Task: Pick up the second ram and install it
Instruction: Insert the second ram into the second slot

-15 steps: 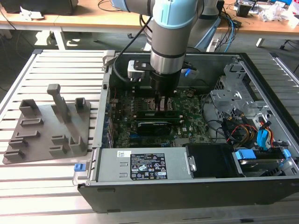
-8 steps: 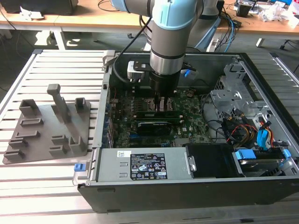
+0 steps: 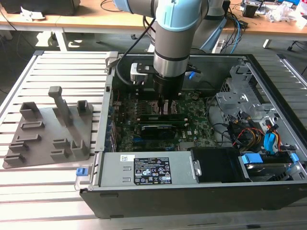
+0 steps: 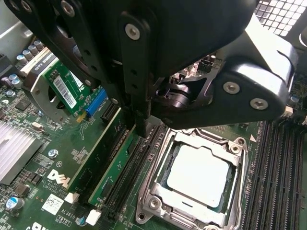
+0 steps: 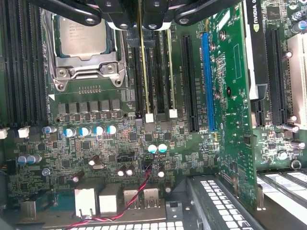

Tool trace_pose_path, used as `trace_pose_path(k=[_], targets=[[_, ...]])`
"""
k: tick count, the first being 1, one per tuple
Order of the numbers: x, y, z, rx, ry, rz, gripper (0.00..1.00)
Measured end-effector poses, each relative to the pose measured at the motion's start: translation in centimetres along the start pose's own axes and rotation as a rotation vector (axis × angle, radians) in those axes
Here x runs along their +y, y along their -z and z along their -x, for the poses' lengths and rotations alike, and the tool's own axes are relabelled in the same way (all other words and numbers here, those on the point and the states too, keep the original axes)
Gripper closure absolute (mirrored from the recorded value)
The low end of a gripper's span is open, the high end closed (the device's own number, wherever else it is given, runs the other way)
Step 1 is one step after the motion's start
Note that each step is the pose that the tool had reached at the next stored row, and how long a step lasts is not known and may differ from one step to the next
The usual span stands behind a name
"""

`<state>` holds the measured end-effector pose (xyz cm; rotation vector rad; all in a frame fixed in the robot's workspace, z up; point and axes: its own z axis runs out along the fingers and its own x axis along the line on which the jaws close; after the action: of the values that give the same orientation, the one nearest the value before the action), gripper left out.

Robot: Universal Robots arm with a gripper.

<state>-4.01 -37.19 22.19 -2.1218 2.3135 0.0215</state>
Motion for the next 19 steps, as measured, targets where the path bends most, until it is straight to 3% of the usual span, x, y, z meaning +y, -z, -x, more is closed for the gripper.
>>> trace_pose_path(k=[7, 13, 14, 16, 19], targets=[[0.00, -0.60, -0.01, 0.0004, 0.000, 0.0004, 0.86], [0.00, -0.62, 0.00, -0.0060, 0.000, 0.0006, 0.85], [-0.01, -0.62, 0.00, -0.0073, 0.000, 0.0006, 0.78], [-0.01, -0.60, 0.00, -0.0080, 0.000, 0.0008, 0.78], [0.00, 0.57, 0.01, -0.0033, 0.000, 0.0003, 0.78]])
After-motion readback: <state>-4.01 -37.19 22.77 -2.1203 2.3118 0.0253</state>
